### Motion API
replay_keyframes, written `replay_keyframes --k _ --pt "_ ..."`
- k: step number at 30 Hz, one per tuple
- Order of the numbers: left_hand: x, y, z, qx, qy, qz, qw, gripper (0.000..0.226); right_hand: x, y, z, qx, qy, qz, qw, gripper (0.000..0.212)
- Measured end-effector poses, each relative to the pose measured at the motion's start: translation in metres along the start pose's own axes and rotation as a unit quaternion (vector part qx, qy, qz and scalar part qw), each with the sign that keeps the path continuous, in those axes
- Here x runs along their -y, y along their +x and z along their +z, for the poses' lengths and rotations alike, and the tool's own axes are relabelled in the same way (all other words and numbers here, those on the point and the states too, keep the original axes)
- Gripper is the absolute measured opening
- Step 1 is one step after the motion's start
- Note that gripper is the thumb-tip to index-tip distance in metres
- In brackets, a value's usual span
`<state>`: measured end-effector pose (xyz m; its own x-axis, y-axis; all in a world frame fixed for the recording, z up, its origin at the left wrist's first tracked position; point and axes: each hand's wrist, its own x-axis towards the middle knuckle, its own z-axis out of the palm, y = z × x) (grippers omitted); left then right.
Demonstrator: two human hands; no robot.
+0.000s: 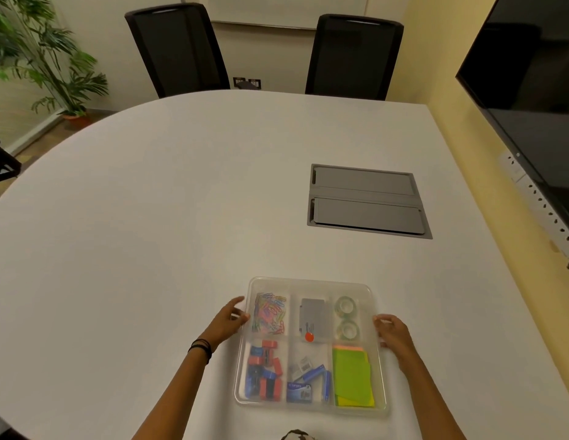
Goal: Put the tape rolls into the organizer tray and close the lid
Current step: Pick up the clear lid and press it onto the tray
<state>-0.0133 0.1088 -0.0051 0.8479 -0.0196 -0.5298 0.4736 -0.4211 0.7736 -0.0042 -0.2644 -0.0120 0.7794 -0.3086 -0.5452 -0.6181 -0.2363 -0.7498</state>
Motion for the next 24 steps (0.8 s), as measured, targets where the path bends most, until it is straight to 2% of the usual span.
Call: replay_keyframes --k 2,4,6,8,13,16,20,24 --pt "-0.005 0.008 0.009 -0.097 0.109 0.08 0.986 0.059 0.008 0.001 0.01 -0.073 -0.081 -0.105 0.989 0.031" --pt "-0.014 0.016 0.02 -0.143 0.209 0.178 0.951 0.06 0.016 0.002 0.022 -0.1 -0.177 -0.223 0.953 0.037" --pt "-0.024 0.027 0.035 -0.136 0.283 0.248 0.917 0.059 0.024 0.004 0.035 -0.067 -0.271 -0.313 0.908 0.043" --pt "-0.032 0.037 0.051 -0.11 0.339 0.286 0.89 0.057 0.032 0.006 0.05 -0.016 -0.34 -0.363 0.867 0.047" --pt "-0.043 0.053 0.084 -0.065 0.409 0.339 0.845 0.057 0.032 0.005 0.091 0.061 -0.426 -0.401 0.809 0.055" --pt "-0.041 0.057 0.093 -0.075 0.41 0.336 0.845 0.062 0.029 0.006 0.102 0.053 -0.444 -0.395 0.802 0.054" --pt "-0.033 0.059 0.097 -0.081 0.418 0.316 0.848 0.056 0.026 0.008 0.105 0.031 -0.469 -0.393 0.79 0.053" --pt "-0.03 0.064 0.099 -0.077 0.415 0.302 0.855 0.054 0.026 0.009 0.106 0.032 -0.46 -0.393 0.795 0.052"
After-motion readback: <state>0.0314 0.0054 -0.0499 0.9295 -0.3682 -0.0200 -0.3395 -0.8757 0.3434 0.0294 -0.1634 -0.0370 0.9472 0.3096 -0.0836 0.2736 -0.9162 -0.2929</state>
